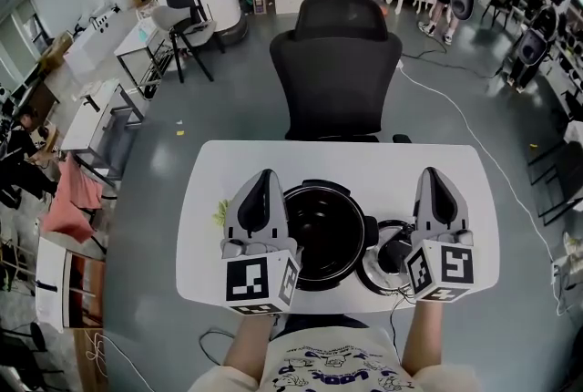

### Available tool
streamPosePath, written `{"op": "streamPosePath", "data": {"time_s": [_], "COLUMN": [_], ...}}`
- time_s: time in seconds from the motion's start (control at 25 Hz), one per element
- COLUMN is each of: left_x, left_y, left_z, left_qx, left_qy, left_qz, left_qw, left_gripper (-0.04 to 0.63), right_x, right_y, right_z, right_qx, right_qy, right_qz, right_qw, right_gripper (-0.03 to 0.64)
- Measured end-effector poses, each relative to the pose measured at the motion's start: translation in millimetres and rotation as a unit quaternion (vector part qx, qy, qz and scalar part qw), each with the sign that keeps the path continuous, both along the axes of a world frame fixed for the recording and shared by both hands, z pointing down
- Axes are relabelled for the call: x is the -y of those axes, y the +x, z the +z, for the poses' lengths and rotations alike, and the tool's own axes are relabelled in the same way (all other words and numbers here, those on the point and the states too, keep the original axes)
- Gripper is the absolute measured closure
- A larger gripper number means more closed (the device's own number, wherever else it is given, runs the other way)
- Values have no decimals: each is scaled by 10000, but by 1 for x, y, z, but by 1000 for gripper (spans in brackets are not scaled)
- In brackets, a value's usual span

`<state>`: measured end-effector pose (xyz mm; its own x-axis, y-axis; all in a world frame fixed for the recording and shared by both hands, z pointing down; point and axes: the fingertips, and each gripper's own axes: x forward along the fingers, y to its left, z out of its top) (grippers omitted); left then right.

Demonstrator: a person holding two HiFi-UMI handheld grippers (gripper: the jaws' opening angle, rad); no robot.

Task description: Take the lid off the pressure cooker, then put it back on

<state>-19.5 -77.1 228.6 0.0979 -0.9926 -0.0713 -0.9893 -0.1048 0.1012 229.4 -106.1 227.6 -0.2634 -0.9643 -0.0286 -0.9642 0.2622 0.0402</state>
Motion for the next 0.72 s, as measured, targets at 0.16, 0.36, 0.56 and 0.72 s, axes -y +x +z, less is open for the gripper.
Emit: {"op": "streamPosePath", "data": {"time_s": [0.16,0.36,0.56,0.72], "left_x": [2,3,10,12], "left_y": [-2,-4,-3,-6], "left_z": [1,3,8,13], "left_qx": [-27,-18,-59,-72], "left_qy": [-31,-81,-155,-242], "left_qz": [-7,2,2,-10], "left_qw": [10000,10000,9999,9997], "left_gripper": [581,581,581,581], "right_x": [1,2,10,12], "right_y": [-1,-3,4,7], "right_z": [2,4,10,16], "right_qx": [14,-20,-69,-135], "right_qy": [-57,-99,-151,-268], "right_qz": [-27,-23,-3,17], "right_qw": [10000,9999,9999,9995], "right_gripper": [606,606,606,606]}}
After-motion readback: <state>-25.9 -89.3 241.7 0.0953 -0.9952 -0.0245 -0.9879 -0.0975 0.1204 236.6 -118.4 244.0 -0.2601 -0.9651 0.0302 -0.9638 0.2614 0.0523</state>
